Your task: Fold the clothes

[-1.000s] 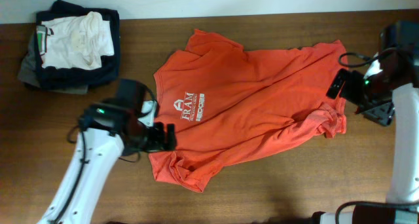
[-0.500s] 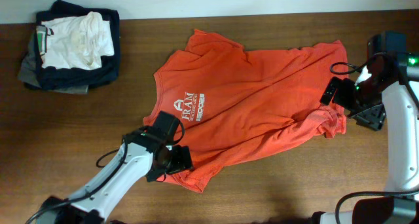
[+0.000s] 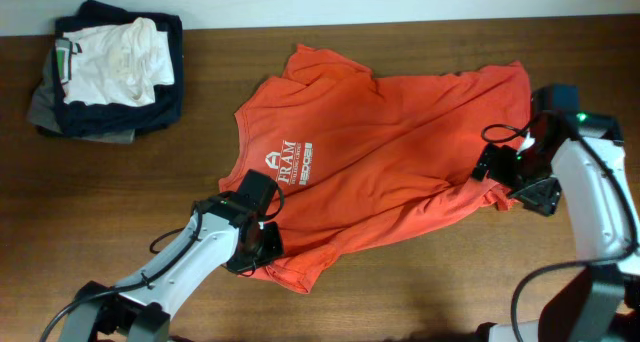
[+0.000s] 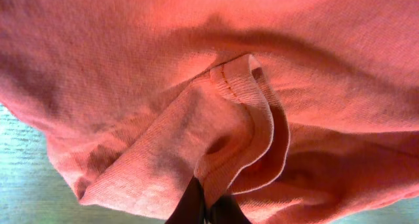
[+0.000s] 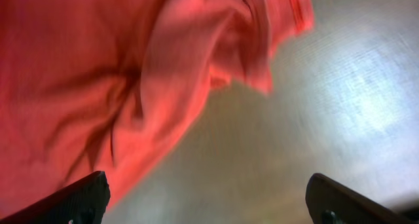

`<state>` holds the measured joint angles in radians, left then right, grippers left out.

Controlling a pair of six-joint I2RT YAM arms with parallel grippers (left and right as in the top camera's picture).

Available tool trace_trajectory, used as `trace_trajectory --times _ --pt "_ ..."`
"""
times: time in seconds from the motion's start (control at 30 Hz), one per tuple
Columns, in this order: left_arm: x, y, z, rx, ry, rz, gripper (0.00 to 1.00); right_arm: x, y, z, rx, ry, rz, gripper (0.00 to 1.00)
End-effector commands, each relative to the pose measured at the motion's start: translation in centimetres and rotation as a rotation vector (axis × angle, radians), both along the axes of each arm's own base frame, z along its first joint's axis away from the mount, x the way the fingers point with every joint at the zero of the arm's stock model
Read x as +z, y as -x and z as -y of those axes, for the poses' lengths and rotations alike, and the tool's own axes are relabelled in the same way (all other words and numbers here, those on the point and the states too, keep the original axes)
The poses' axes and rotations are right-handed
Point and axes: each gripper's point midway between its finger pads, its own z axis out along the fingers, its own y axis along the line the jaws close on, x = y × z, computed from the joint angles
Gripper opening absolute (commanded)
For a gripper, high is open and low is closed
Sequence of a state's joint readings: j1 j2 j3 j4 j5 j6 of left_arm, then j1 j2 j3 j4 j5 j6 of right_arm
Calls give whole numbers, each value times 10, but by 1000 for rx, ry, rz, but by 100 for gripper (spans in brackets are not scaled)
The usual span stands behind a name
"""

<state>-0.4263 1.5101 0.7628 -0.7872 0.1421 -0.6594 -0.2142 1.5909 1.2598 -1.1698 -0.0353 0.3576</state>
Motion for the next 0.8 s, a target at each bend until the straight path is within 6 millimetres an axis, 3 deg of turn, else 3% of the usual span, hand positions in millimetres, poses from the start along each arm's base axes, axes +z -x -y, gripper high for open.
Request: trace_trajectory --times 0.0,0.1,0.2,0.23,0.33,0.43,0.5,0.6,0.77 --pt "-2 1 -2 -4 -15 0 1 -31 -21 6 -11 28 46 99" --pt "-3 -1 -6 -4 -37 8 1 -48 -43 13 -27 44 84 87" --pt "-3 -1 -6 -3 -35 8 1 -71 -40 12 -32 30 16 76" --pt "-3 -1 -6 -3 -35 8 1 -79 -38 13 -32 30 -10 67" --pt "-3 -2 -6 -3 -37 14 1 -88 -38 13 -31 26 -28 56" --pt "-3 -2 -6 -3 -36 15 1 -88 -39 18 -34 57 -25 30" --pt "-2 -4 -9 -3 -55 27 1 -87 -38 24 -37 88 -31 4" --pt "17 -9 -7 -2 -42 59 1 -80 -33 25 -54 83 -59 4" --pt "61 -13 -32 12 -154 159 1 -44 -10 34 -118 52 -182 4"
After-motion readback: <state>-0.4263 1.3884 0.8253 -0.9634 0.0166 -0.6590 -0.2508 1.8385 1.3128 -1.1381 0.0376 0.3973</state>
